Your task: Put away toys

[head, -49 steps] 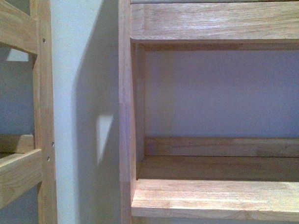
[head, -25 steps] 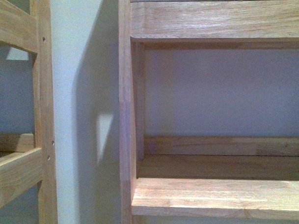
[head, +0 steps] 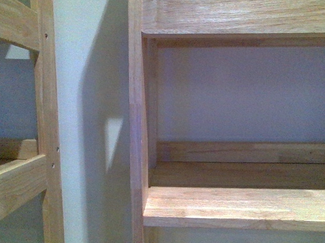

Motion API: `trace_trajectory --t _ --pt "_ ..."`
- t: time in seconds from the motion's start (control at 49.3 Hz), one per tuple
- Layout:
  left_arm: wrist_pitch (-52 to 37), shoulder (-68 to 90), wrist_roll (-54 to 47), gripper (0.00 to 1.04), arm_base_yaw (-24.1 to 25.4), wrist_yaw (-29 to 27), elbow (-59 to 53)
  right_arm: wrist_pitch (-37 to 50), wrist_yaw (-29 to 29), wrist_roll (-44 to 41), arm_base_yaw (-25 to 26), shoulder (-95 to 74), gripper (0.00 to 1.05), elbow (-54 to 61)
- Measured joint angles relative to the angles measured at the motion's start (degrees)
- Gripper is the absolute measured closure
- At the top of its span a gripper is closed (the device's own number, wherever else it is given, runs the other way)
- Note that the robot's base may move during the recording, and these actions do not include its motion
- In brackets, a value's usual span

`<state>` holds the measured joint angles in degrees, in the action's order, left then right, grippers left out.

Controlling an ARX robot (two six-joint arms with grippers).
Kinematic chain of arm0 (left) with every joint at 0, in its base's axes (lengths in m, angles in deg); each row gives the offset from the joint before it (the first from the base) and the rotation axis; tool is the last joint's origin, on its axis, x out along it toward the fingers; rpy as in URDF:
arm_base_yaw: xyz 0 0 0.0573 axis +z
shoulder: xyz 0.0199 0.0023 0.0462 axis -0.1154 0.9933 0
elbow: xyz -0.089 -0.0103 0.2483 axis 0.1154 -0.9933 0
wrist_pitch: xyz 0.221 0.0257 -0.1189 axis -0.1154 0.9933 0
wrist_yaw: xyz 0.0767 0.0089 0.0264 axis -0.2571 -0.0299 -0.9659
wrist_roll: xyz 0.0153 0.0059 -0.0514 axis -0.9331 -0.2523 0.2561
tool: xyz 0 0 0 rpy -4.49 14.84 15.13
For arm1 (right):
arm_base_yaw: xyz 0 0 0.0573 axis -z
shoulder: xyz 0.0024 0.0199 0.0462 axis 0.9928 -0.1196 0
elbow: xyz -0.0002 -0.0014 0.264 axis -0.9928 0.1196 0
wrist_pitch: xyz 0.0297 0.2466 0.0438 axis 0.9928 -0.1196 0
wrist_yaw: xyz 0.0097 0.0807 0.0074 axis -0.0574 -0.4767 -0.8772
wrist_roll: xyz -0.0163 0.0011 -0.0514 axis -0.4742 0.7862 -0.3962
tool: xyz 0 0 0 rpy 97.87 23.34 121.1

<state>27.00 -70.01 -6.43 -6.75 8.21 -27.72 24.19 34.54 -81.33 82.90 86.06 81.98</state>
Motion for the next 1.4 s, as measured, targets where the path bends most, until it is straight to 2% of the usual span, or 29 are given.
trace_trajectory --t 0.548,0.649,0.771,0.852,0.913,0.995,1.055,1.116,1.4 --pt "0.0 0.0 0.0 0.06 0.0 0.0 0.0 0.5 0.0 0.0 0.0 3.2 0.86 3.2" --pt "0.0 0.0 0.0 0.06 0.0 0.0 0.0 0.5 0.0 0.0 0.0 3.2 0.73 3.2" --pt "0.0 0.0 0.0 0.06 0.0 0.0 0.0 0.5 0.0 0.0 0.0 3.2 0.51 3.2" --pt "0.0 0.0 0.0 0.06 0.0 0.0 0.0 0.5 0.0 0.0 0.0 3.2 0.40 3.2" --pt "0.0 0.0 0.0 0.06 0.0 0.0 0.0 0.5 0.0 0.0 0.0 3.2 0.30 3.2" --pt "0.0 0.0 0.0 0.06 0.0 0.0 0.0 0.5 0.0 0.0 0.0 3.2 0.11 3.2" --pt "0.0 0.0 0.0 0.06 0.0 0.0 0.0 0.5 0.0 0.0 0.0 3.2 0.03 3.2" --pt "0.0 0.0 0.0 0.06 0.0 0.0 0.0 0.5 0.0 0.1 0.0 3.3 0.00 3.2" --pt "0.0 0.0 0.0 0.06 0.0 0.0 0.0 0.5 0.0 0.2 0.0 3.3 0.00 3.2"
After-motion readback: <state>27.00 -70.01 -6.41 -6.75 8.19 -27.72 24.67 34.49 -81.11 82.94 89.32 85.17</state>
